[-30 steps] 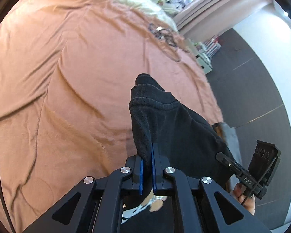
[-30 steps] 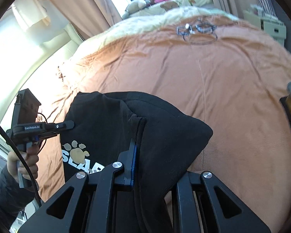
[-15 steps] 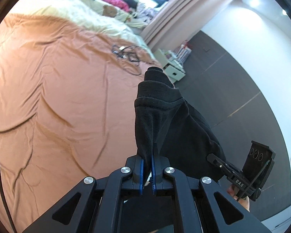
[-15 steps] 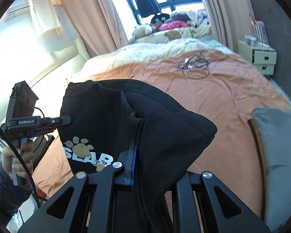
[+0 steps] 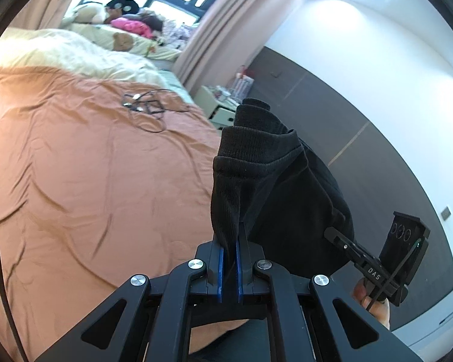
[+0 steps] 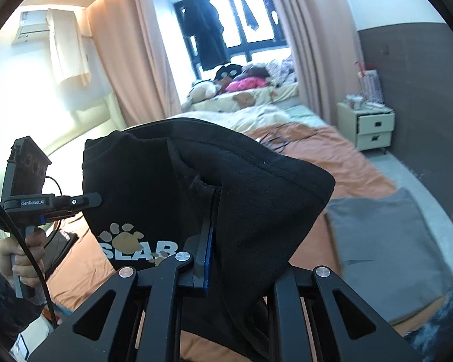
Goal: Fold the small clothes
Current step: 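Lift the folded black shirt off the bed with both grippers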
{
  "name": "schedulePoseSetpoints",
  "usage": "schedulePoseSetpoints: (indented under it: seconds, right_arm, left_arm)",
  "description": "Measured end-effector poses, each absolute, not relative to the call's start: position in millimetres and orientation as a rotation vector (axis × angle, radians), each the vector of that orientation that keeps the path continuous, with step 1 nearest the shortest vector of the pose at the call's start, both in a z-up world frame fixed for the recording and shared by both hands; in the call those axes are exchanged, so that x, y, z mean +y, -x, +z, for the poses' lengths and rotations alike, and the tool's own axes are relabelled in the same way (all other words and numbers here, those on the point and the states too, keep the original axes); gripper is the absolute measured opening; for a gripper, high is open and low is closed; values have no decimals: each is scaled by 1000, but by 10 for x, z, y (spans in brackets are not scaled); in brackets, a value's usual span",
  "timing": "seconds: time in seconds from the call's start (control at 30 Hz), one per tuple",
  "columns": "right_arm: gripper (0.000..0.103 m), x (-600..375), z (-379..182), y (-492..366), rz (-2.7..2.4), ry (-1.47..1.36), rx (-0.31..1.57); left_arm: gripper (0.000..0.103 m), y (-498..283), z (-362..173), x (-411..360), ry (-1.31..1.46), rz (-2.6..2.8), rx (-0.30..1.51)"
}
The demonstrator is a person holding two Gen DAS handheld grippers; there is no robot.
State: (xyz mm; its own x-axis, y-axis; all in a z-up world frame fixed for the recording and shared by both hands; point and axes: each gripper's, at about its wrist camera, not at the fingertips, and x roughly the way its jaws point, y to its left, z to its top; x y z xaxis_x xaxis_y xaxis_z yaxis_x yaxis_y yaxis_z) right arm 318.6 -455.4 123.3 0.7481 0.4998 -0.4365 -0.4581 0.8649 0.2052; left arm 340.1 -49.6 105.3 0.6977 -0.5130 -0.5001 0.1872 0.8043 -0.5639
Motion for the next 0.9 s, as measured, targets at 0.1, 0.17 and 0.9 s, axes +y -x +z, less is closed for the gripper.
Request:
schedulePoseSetpoints:
  seconds: [0.1,0.17,0.9]
  right_arm:
    - [10,-4764,1304,-2978,488,-83,482]
    - [10,-4842,1324,-2915,466,-79,472]
    - [10,-5406,1592,-2273,217,-68,356]
  left_arm:
    - [6,-3381,1166,-767,487,-449,688]
    - [6,-3388,1228,-984,475,-482,689]
    - [6,-3706,1598,-3010,335,-789,706]
